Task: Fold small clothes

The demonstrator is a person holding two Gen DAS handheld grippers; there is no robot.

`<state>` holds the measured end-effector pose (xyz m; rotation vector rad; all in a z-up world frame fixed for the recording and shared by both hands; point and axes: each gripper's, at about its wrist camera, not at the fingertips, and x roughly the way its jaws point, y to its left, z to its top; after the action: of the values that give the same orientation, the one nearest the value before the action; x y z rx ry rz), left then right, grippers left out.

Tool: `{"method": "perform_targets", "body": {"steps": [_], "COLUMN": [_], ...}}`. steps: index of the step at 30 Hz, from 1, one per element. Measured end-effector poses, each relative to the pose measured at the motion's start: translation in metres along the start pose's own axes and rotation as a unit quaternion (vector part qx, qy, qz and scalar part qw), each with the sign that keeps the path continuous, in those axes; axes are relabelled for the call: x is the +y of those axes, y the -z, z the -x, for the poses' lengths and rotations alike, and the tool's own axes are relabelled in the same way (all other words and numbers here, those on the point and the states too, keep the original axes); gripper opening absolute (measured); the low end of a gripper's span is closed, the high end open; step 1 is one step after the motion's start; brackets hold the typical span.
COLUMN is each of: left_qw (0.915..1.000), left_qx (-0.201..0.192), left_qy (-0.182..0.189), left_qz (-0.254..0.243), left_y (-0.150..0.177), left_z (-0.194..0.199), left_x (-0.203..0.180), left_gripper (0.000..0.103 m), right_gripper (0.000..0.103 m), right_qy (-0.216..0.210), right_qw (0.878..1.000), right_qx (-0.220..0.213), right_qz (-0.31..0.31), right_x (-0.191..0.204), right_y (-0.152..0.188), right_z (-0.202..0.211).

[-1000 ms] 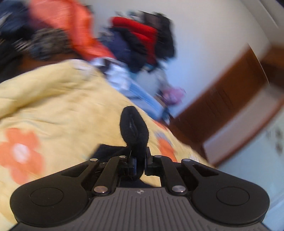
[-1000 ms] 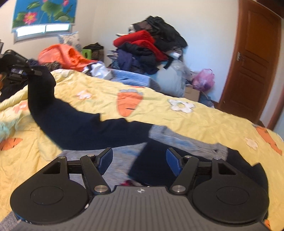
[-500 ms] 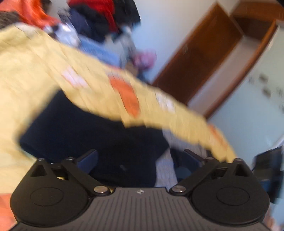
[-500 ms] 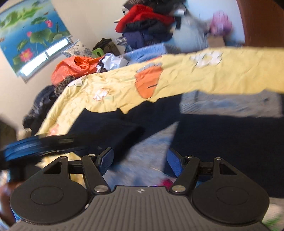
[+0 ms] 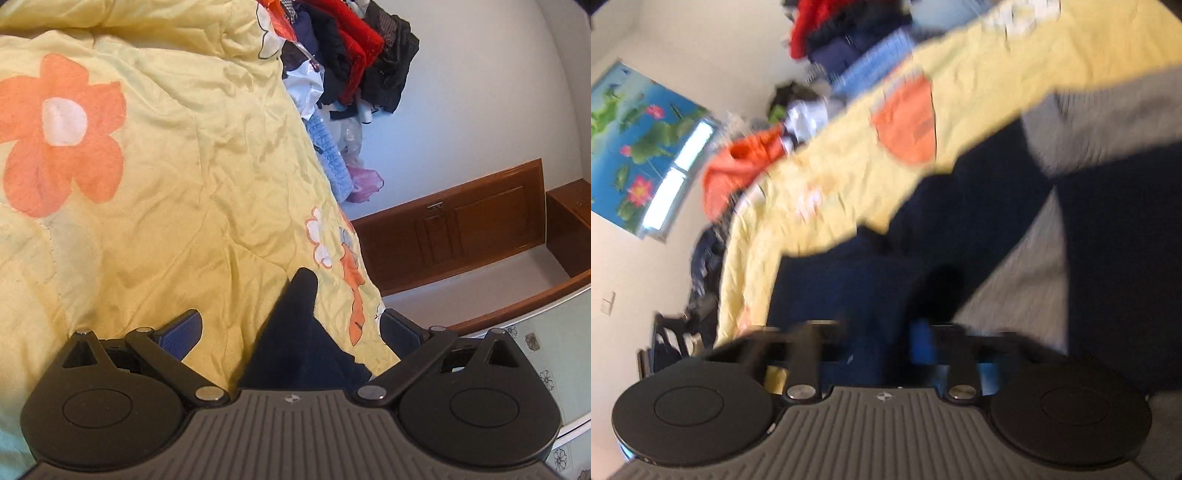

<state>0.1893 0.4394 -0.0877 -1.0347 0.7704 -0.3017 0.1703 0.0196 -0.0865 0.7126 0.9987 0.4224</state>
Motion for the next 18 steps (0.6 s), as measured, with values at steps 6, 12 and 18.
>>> {"method": "perform_targets", "body": {"steps": [6,12,18], "left_qw": [0.9990,0.9979,0.9936], "left_qx": [0.037,0.059,0.093], "left_qy": [-0.020,0.003,0.021], "left_qz": [-0.017,-0.026,-0.061], "left_y": [0.000,0.019,0.047], "left_z": [-0.019,-0.026,-0.042], "left_x": [-0.017,-0.041,-0.078], "left_gripper": [0.103,0.103,0.103], "right_gripper": [0.014,0.014,0.014], "right_qy": [-0.017,-0.014,0.018], "right_qw": [0.999,0.997,0.993], "right_qx": [-0.033,-0.074,-0.112], "right_qz": [-0.031,0.000,0.026], "right_x": [0.009,0.028,0.012], "right_y": [0.005,-0.013,-0.036], "right_z": [0.020,0.074,0.135]}}
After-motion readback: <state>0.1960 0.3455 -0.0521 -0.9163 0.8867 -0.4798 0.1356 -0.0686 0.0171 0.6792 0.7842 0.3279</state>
